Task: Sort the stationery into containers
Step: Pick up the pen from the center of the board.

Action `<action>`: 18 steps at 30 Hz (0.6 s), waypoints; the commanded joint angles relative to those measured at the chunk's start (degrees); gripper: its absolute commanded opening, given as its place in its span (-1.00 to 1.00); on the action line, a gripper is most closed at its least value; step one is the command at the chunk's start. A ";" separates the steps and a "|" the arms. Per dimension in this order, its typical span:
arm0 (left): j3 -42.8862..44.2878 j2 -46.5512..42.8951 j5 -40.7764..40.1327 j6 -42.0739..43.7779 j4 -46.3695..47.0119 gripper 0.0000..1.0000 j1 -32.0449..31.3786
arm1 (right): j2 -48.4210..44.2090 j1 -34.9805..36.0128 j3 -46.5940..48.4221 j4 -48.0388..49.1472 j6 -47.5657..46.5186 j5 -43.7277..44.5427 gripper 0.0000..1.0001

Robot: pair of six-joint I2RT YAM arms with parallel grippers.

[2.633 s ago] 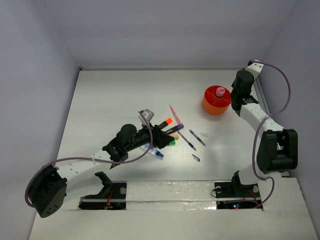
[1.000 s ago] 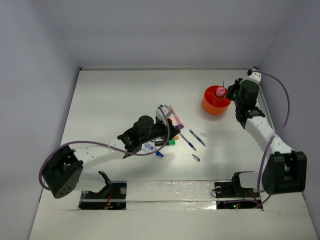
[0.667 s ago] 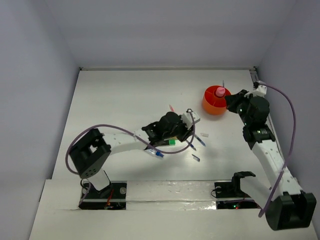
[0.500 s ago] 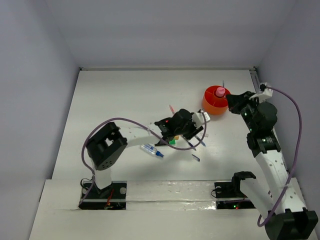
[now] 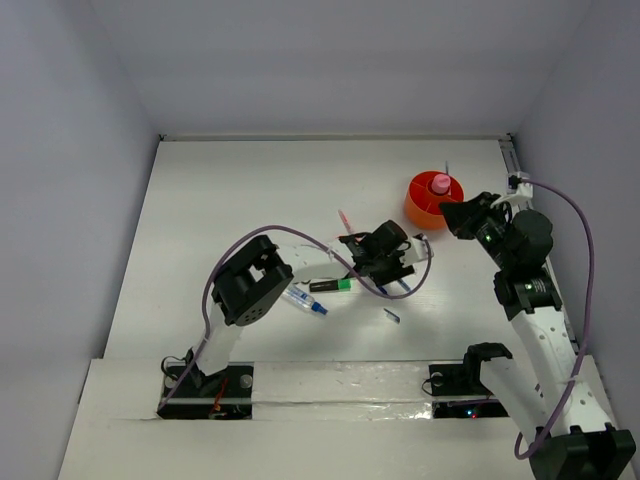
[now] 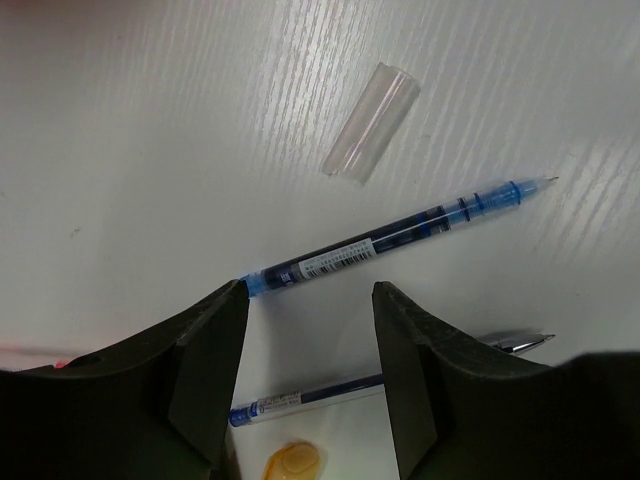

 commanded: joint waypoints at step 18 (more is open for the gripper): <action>9.09 7.36 0.79 3.73 -8.86 -0.04 -1.60 | 0.54 0.23 -1.29 2.46 -0.29 -5.77 -0.71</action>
